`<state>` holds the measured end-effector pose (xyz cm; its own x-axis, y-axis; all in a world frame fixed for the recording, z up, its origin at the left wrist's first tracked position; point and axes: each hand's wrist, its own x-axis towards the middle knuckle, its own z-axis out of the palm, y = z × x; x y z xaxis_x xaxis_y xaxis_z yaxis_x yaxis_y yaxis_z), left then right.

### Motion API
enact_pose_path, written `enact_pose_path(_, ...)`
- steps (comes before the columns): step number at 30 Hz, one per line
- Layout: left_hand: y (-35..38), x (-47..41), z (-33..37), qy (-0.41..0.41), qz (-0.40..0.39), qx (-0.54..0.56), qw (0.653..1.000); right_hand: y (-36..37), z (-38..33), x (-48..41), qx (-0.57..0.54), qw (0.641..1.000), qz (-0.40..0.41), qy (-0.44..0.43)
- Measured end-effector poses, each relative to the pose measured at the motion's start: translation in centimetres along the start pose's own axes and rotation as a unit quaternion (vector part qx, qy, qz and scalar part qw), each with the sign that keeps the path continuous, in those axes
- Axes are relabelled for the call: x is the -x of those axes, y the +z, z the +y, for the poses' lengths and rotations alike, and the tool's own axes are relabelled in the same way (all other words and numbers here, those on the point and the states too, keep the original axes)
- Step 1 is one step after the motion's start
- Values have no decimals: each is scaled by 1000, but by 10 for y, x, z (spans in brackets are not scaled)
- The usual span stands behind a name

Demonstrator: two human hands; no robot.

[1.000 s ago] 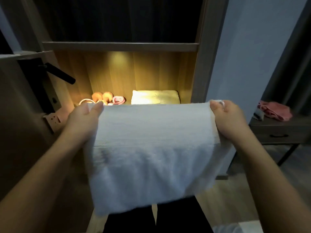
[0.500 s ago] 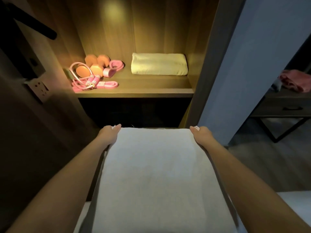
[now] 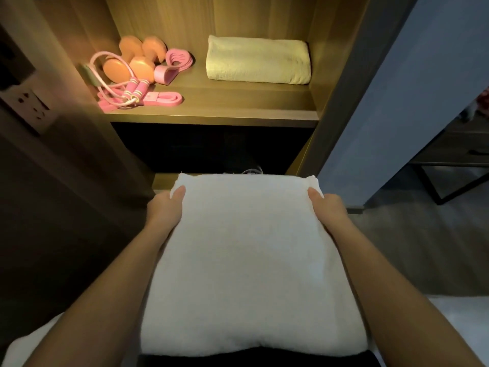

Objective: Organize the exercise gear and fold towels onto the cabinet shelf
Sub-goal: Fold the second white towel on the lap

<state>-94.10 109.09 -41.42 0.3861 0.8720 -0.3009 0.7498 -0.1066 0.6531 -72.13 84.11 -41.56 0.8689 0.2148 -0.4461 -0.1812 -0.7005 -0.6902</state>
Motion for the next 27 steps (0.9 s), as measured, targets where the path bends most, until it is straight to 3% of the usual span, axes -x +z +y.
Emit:
enact_pose_path(7, 5, -13, 1, -100, -54, 41, 993, -2, -4, 2, -30, 997, -33, 56)
enact_pose_path(13, -8, 34, -33, -105, -138, 12, 985, -22, 29, 45, -3, 989, -133, 73)
enact_pose_path(19, -14, 41, -23, 0, -20, -10, 1000, -14, 16, 43, 49, 998, -12, -30)
enact_pose_path(24, -13, 23, -9, -38, -40, 15, 998, -15, 10, 30, 46, 998, -29, 16)
enact_pose_path(27, -17, 29, -17, -73, -57, 59, 994, -24, 17, 42, -21, 996, -69, 54)
